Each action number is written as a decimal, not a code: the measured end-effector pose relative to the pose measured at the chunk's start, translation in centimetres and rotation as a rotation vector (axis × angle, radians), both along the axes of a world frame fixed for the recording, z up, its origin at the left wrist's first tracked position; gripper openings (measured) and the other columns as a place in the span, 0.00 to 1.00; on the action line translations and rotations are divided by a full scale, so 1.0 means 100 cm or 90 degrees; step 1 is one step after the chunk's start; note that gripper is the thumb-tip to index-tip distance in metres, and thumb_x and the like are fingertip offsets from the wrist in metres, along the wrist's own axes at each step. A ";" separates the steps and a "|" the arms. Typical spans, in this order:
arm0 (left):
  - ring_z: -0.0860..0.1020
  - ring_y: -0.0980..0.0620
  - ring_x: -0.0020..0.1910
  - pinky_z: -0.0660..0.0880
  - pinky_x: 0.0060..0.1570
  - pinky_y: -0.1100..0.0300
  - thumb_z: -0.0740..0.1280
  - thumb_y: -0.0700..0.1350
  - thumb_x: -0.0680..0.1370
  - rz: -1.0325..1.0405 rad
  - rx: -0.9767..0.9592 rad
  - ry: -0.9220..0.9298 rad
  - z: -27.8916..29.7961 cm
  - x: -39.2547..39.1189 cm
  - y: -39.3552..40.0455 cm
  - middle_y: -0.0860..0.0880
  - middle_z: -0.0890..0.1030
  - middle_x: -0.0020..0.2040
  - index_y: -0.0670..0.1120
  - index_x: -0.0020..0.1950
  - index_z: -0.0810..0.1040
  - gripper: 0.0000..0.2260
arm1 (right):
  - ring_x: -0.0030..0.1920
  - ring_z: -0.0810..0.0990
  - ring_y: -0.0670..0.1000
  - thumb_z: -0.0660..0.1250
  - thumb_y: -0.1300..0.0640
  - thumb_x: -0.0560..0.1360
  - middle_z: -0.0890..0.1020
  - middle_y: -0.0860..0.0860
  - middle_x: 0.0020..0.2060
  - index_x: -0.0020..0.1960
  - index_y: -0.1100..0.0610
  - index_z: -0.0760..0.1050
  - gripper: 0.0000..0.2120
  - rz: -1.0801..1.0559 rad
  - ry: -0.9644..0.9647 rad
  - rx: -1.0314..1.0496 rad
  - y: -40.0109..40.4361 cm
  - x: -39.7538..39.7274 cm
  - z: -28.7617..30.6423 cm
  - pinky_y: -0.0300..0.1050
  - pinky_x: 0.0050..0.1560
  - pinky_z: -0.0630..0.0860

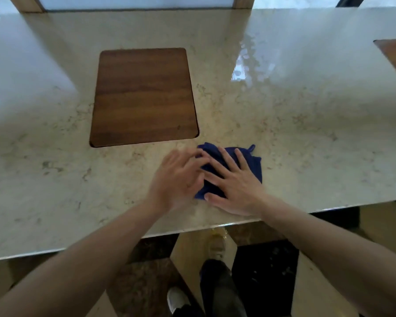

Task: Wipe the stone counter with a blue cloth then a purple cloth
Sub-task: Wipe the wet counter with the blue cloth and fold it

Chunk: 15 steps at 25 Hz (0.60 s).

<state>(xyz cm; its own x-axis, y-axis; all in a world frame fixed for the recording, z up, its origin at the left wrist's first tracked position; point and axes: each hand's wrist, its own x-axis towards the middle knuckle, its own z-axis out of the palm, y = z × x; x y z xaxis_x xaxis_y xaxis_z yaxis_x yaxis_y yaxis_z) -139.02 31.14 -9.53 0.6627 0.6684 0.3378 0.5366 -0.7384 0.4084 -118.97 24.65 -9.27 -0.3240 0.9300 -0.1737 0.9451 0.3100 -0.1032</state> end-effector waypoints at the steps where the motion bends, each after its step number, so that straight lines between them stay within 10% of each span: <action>1: 0.75 0.46 0.65 0.69 0.66 0.44 0.63 0.47 0.79 -0.014 -0.019 0.006 -0.001 0.000 -0.024 0.47 0.77 0.67 0.46 0.65 0.78 0.16 | 0.79 0.32 0.56 0.45 0.32 0.80 0.40 0.44 0.81 0.80 0.38 0.44 0.31 -0.017 0.005 0.006 -0.016 -0.005 -0.001 0.66 0.76 0.35; 15: 0.76 0.52 0.52 0.75 0.54 0.56 0.65 0.55 0.78 0.282 -0.251 0.131 0.015 0.007 -0.130 0.53 0.74 0.57 0.52 0.61 0.76 0.14 | 0.80 0.42 0.60 0.46 0.36 0.76 0.41 0.47 0.81 0.79 0.35 0.46 0.32 -0.243 0.065 -0.062 -0.102 -0.043 0.011 0.63 0.75 0.41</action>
<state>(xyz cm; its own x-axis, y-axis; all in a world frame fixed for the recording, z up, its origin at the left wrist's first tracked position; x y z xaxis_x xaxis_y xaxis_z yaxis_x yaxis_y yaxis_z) -138.35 18.09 -8.02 0.3201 0.9425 -0.0956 0.8535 -0.2432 0.4609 -123.27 14.44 -8.20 0.0217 0.9674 -0.2522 0.9739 -0.0775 -0.2134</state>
